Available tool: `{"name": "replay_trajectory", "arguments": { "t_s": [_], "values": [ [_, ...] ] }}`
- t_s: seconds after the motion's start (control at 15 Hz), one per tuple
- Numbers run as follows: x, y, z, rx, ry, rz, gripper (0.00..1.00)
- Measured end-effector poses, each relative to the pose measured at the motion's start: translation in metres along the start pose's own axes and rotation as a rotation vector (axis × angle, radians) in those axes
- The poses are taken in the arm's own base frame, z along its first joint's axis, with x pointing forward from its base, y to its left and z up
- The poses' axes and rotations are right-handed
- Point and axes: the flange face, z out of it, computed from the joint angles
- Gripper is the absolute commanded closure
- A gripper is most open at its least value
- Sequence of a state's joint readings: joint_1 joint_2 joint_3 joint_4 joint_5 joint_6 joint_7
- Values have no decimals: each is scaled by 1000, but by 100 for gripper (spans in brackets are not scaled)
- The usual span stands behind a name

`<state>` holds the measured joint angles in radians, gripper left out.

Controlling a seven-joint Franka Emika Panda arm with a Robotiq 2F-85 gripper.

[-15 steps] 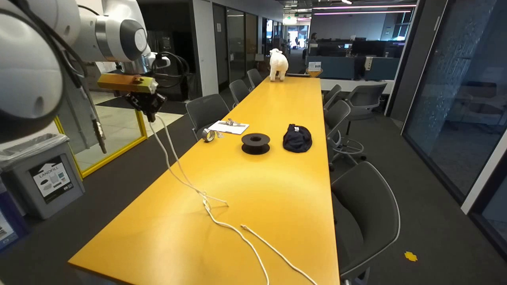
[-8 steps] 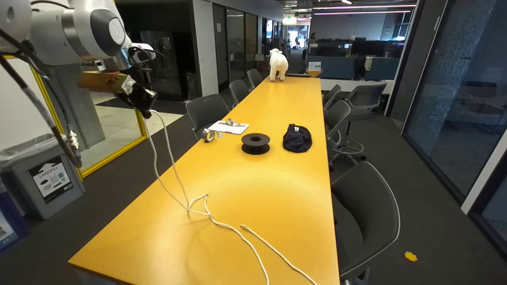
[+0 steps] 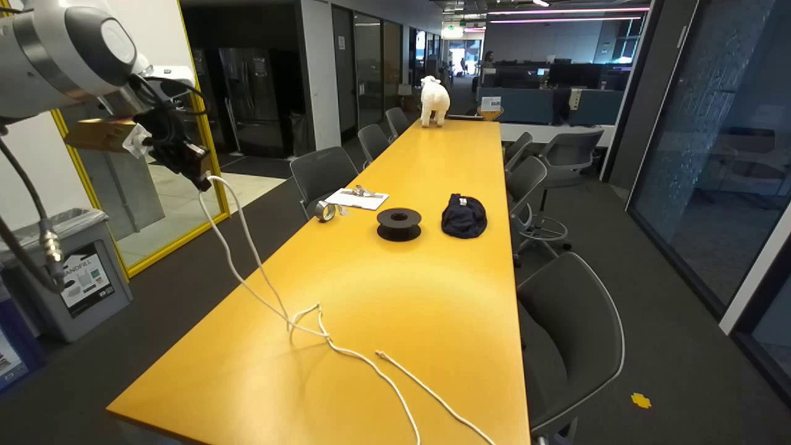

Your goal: Untangle the two ropes on the table.

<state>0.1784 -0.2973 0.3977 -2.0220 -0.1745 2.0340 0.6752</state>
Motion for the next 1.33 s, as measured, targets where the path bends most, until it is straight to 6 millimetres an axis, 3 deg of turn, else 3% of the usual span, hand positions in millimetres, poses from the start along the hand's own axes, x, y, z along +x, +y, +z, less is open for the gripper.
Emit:
{"name": "replay_trajectory", "arguments": {
  "t_s": [0.2, 0.4, 0.93, 1.13, 1.33],
  "values": [
    [-6, 10, 8, -32, -18, 20, 99],
    [6, 45, 38, -59, -45, 69, 99],
    [81, 185, 157, -120, -21, 230, 99],
    [110, 225, 180, -184, 34, 278, 99],
    [140, 251, 192, -265, 129, 363, 99]
  ]
}}
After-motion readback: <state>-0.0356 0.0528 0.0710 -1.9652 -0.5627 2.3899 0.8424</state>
